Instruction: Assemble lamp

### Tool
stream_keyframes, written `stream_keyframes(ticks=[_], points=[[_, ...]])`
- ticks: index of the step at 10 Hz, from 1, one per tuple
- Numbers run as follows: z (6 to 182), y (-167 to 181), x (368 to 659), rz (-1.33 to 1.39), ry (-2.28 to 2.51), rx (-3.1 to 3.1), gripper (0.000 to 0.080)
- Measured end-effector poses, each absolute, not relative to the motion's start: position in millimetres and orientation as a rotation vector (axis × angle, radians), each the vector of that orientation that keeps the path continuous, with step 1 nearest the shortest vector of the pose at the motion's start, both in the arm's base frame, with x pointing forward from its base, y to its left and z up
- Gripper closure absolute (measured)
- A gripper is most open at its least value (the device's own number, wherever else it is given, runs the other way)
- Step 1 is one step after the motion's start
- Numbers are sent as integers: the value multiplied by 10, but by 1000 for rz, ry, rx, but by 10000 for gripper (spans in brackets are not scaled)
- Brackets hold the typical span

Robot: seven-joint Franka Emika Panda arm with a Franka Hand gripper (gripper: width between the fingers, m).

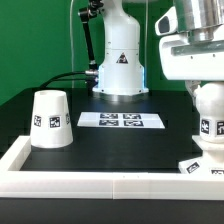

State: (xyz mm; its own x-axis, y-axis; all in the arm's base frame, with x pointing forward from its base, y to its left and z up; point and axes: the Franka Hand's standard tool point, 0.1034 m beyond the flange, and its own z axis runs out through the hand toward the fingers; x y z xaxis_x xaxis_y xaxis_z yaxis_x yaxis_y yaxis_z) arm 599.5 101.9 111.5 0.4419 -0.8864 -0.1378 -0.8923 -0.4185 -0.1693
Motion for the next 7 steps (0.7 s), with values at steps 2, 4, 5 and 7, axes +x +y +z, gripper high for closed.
stream_keyframes(ticks=[2,4,5,7], points=[[1112,1034,5990,41,1553,-2477,219],[1112,1049,5980,12,1349,-2619,111],[1110,1038,5981,-11,1138,-2734,111],[1118,1013,6059,-47,766,-2869,102]])
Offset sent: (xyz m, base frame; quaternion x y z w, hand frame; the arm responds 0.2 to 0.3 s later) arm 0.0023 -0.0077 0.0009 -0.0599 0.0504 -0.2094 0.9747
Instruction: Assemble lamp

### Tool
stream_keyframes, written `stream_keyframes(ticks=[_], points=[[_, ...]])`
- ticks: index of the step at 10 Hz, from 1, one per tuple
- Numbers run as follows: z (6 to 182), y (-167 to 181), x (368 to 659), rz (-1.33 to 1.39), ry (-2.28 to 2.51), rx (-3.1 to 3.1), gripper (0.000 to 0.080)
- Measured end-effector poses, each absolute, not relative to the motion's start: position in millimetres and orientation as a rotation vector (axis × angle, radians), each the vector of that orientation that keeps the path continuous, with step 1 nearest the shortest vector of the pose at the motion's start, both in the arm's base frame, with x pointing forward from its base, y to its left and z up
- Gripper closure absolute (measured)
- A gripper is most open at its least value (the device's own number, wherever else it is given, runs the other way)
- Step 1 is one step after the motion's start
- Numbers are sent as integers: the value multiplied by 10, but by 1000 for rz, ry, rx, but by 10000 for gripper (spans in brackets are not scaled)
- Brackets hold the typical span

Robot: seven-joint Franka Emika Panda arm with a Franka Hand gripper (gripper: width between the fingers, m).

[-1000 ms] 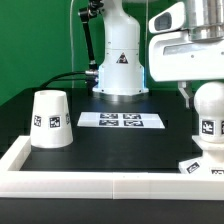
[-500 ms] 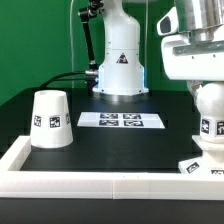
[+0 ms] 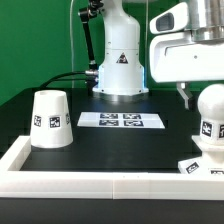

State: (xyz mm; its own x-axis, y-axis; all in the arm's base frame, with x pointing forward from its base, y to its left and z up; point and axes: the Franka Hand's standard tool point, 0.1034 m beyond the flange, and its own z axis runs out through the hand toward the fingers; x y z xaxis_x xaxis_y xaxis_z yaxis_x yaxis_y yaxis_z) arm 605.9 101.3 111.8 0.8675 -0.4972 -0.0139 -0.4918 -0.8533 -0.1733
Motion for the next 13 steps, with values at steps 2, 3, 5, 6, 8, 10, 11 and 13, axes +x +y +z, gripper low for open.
stream_keyframes(ticks=[2,3,5,6,8,10,11,13], points=[[1113,1013,6052,-62,578,-2915,101],[1110,1011,6052,-68,498,-2932,101],[1111,1013,6050,-99,132,-2998,101],[1125,1029,6051,-113,-45,-3016,101],[1161,1050,6061,-130,-459,-3018,101],[1166,1079,6070,-124,-745,-2987,101],[1162,1092,6065,-126,-902,-2955,101],[1165,1106,6068,-132,-1067,-2914,101]])
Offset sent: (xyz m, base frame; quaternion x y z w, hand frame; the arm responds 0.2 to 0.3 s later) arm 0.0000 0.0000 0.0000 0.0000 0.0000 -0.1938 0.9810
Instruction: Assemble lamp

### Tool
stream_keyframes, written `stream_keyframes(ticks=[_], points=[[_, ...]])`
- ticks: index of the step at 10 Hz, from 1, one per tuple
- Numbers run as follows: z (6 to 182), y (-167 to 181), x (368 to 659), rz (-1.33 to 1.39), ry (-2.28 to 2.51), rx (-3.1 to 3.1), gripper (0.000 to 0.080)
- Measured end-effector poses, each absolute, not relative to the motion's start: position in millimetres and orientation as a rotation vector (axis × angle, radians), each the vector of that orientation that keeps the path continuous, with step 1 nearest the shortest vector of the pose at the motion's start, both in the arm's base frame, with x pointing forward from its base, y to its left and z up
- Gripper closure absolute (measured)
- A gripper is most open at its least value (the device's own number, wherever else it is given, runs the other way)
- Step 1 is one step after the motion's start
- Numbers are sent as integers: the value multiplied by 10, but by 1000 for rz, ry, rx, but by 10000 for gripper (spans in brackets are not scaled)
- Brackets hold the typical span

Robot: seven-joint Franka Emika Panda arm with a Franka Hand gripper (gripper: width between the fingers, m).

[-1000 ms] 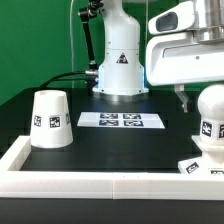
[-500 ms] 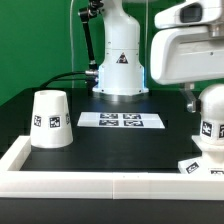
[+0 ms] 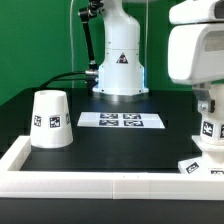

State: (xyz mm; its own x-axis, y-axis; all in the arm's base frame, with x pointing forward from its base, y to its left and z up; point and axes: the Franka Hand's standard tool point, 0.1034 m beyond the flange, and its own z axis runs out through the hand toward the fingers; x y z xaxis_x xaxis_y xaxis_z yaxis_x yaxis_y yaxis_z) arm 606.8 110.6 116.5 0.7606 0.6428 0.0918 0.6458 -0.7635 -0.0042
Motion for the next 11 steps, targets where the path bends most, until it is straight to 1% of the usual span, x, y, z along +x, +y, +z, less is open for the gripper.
stream_keyframes(ticks=[3,5,6,7,9,11], points=[[1168,1071,6099,-167,-1321,-2827,101],[1167,1067,6099,-166,-1315,-2829,104],[1168,1064,6100,-166,-1314,-2830,225],[1168,1064,6100,-166,-1311,-2831,223],[1168,1055,6101,-167,-1257,-2851,223],[1171,1029,6126,-194,-879,-2961,223]])
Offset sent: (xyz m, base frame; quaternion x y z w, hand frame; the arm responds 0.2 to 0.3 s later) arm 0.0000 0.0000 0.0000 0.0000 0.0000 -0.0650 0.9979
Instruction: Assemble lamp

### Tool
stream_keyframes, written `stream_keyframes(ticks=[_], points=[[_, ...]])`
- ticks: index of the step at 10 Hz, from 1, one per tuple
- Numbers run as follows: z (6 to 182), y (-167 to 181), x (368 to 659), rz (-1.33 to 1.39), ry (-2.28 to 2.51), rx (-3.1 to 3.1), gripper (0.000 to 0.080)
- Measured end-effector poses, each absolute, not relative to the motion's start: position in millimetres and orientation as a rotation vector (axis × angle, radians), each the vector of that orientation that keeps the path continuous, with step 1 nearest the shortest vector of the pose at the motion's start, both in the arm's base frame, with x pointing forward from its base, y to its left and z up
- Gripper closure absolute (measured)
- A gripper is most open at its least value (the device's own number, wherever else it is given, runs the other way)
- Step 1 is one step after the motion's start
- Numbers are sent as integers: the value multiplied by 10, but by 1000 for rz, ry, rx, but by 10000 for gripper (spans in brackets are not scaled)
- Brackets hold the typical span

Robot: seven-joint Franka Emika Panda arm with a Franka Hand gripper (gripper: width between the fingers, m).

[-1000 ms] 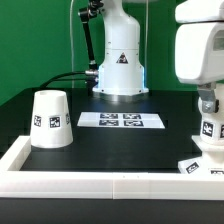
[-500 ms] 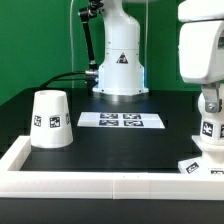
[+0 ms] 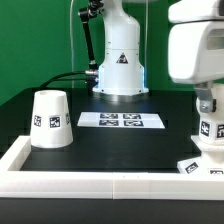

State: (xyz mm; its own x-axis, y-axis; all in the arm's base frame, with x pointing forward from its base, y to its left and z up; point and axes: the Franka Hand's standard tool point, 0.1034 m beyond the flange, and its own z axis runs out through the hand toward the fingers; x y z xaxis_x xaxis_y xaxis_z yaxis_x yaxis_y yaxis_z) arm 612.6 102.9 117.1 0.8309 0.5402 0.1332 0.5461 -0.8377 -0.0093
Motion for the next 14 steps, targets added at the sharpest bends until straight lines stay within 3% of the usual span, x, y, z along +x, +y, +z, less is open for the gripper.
stream_keyframes(ticks=[7,14], points=[[1187,962,6199,-255,148,-3038,222],[1174,920,6187,-211,738,-2918,222]])
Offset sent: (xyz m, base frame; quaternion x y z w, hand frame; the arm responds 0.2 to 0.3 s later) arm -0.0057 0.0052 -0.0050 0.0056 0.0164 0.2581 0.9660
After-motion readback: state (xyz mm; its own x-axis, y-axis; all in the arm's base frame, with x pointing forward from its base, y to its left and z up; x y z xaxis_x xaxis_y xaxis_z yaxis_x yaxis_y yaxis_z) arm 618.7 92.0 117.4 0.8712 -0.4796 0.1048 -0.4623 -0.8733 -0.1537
